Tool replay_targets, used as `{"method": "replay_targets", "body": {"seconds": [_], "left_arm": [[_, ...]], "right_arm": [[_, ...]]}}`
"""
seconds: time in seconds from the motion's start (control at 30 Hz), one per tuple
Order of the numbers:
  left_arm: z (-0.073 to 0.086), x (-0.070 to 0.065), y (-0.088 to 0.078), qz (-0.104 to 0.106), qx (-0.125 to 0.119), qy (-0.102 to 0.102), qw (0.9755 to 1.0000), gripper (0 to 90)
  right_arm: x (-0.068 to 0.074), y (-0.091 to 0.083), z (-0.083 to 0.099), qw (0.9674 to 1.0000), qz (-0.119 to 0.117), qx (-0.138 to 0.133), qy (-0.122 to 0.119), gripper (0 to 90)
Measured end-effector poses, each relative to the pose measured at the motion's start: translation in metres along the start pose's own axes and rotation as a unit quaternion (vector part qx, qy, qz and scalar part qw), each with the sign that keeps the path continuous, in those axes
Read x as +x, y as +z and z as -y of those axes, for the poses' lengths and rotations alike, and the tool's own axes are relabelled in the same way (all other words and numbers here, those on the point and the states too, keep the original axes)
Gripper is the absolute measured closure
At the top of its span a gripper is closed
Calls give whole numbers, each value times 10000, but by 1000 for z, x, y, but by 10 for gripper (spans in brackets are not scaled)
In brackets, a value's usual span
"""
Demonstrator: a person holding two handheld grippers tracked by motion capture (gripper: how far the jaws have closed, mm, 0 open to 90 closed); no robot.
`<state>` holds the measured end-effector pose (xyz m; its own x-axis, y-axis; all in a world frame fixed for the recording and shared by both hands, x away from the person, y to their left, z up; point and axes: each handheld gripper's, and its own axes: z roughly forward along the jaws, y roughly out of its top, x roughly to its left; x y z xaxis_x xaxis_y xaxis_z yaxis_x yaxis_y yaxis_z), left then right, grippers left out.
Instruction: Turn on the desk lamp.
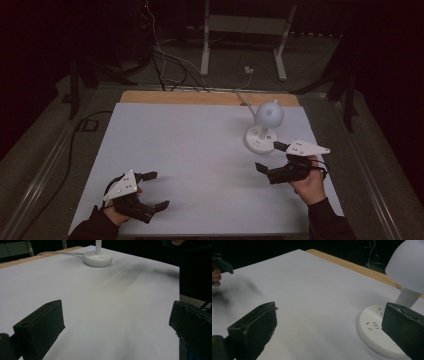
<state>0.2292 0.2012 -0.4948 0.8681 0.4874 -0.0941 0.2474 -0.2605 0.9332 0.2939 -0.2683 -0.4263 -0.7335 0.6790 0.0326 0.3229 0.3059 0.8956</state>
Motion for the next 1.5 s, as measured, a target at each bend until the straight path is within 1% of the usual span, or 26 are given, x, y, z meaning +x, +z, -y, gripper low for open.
{"method": "replay_targets", "body": {"seconds": [0.17, 0.2, 0.4, 0.53, 0.6, 0.67, 0.87, 0.9, 0.93, 0.97, 1.0, 1.03, 1.07, 1.1, 1.13, 1.23, 1.27, 1.3, 1.33, 1.4, 1.43, 1.47, 1.5], "left_arm": [[0, 0, 0, -10, 3, -1, 10000, 3], [0, 0, 0, -10, 4, 1, 10000, 3], [0, 0, 0, -10, -15, -13, 10000, 3], [0, 0, 0, -13, -7, -20, 10000, 3], [0, 1, 0, -15, -18, -22, 10000, 3], [0, 1, 0, -15, -17, -28, 10000, 3], [0, 1, 0, -9, -15, -30, 10000, 3], [0, 1, 0, -15, -1, -28, 10000, 3], [0, 1, 0, -18, 3, -22, 10000, 3], [0, 1, 0, -16, 8, -21, 10000, 3], [0, 1, 0, -15, -1, -22, 10000, 3], [0, 1, 0, -12, -16, -31, 10000, 3], [0, 1, 0, -15, 0, -47, 10000, 3], [0, 1, 0, -15, 0, -47, 10000, 3], [0, 1, 0, -18, 5, -44, 10000, 3], [0, 1, -1, -8, -29, -61, 10000, 3], [0, 1, -1, -10, -26, -70, 10000, 3], [0, 1, -1, -17, -18, -65, 10000, 3], [0, 1, -1, -18, -17, -72, 10000, 3], [0, 1, -1, -8, -37, -89, 10000, 3], [0, 1, -1, -8, -37, -89, 10000, 3], [0, 1, -1, -16, -14, -95, 10000, 3], [0, 1, -1, -16, -14, -95, 10000, 3]], "right_arm": [[-6, 0, -2, 10000, 85, -18, 18, 0], [-10, 1, -2, 9999, 90, -19, 57, 0], [-22, 6, -1, 9997, 153, 23, 206, 4], [-27, 9, -1, 9996, 198, 34, 220, 4], [-32, 11, -2, 9994, 261, 34, 218, 4], [-35, 14, -2, 9993, 271, 18, 248, 4], [-47, 23, 3, 9987, 385, 137, 317, 4], [-47, 23, 3, 9987, 385, 137, 317, 4], [-51, 26, 5, 9983, 416, 175, 356, 4], [-51, 26, 5, 9983, 416, 175, 356, 4], [-53, 27, 6, 9981, 443, 185, 383, 4], [-57, 30, 9, 9975, 492, 204, 455, 8], [-59, 30, 10, 9970, 537, 197, 518, 28], [-61, 31, 11, 9965, 550, 195, 590, 28], [-61, 31, 11, 9965, 550, 195, 590, 28], [-68, 35, 15, 9953, 727, 167, 622, 28], [-68, 35, 15, 9953, 727, 167, 622, 28], [-72, 37, 17, 9944, 843, 113, 630, 28], [-73, 38, 17, 9941, 893, 121, 601, 28], [-76, 39, 18, 9938, 873, 157, 676, 28], [-76, 39, 18, 9938, 873, 157, 676, 28], [-78, 41, 19, 9931, 882, 191, 753, 28], [-79, 43, 19, 9927, 910, 219, 764, 29]]}}
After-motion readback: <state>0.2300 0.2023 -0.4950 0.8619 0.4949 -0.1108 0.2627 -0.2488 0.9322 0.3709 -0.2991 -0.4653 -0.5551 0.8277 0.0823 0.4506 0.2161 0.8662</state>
